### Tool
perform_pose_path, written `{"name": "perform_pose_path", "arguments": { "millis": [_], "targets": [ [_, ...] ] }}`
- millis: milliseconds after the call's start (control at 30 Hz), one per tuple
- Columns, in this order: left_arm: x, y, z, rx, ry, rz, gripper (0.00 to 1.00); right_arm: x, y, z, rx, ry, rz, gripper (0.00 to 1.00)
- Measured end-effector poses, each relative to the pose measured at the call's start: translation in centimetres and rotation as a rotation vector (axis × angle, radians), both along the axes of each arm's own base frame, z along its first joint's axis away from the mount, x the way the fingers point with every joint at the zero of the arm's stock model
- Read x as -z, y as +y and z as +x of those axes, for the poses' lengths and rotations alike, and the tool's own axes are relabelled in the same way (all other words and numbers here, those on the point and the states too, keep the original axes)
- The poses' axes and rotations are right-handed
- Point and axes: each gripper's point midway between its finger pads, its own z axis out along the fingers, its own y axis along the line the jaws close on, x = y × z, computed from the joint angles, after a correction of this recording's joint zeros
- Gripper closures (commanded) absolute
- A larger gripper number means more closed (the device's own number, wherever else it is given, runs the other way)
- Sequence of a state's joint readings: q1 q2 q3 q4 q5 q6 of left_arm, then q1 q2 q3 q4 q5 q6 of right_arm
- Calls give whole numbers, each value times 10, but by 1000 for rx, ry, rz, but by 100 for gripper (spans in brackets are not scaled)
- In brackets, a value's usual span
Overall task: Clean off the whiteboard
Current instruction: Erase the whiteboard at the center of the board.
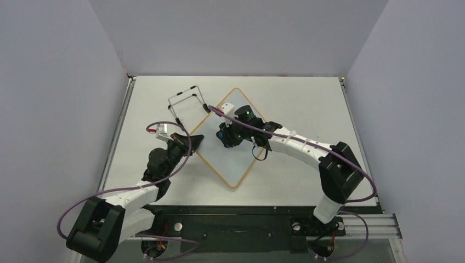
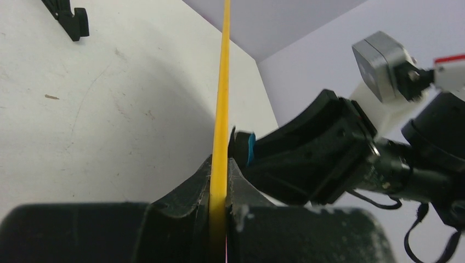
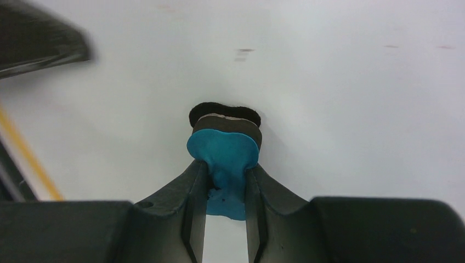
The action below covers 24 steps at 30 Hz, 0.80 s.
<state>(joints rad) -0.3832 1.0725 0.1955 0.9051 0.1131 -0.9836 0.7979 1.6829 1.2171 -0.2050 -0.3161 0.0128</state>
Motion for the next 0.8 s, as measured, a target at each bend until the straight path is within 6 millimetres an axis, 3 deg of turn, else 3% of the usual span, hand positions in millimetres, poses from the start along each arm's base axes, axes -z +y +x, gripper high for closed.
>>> {"name": "perform_pose_path", "arguments": {
  "millis": [100, 233, 367, 533, 633, 733, 800],
  "targets": [
    [-1, -3, 2, 12, 1, -4, 100, 3, -31, 38, 135, -21, -27, 100],
    [-1, -11, 3, 44, 1, -5, 100, 11, -71, 70, 249, -35, -82, 100],
    [4, -15, 4, 55, 22, -18, 100, 12, -63, 53, 125, -61, -156, 100],
    [5, -15, 5, 57, 21, -20, 100, 0, -2, -14, -221, -141, -212, 100],
    [5, -17, 4, 67, 20, -18, 100, -3, 18, -41, -325, -149, -213, 100],
    [5, -17, 3, 71, 20, -17, 100, -3, 15, -35, -303, -111, -195, 100],
    [5, -17, 3, 71, 21, -18, 100, -3, 2, -14, -221, -73, -168, 100]
  ]
}}
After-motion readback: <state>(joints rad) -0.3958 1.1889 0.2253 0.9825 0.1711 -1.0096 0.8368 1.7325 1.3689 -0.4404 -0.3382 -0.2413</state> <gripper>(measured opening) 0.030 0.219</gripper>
